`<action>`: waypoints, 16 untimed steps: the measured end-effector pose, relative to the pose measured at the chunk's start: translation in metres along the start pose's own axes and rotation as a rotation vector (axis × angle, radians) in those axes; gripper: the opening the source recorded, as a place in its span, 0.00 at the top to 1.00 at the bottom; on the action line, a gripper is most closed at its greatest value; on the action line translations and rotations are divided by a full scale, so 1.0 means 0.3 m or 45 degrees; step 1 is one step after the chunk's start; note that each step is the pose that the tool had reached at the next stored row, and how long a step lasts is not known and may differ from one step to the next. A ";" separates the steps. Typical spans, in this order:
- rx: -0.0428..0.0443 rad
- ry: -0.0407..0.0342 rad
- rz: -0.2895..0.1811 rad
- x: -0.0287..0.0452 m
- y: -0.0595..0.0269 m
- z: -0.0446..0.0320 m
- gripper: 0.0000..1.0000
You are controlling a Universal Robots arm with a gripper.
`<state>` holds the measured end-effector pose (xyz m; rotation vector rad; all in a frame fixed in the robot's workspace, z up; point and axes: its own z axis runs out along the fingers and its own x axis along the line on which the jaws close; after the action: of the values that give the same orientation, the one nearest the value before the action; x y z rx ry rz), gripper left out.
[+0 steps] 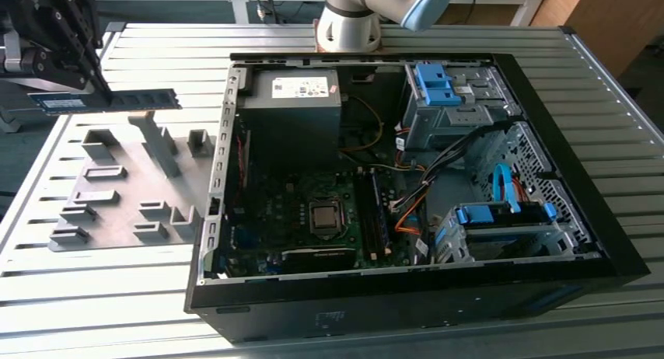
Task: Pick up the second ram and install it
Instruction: 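Pick up the second ram and move it above second insertion slot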
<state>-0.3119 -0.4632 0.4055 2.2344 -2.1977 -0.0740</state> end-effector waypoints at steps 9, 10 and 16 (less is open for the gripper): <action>0.000 0.0001 0.000 0.000 -0.014 -0.001 0.86; 0.000 0.0000 0.000 0.000 -0.015 -0.001 0.86; 0.000 0.0001 0.000 0.000 -0.023 -0.001 0.86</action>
<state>-0.3050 -0.4632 0.4055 2.2343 -2.1977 -0.0740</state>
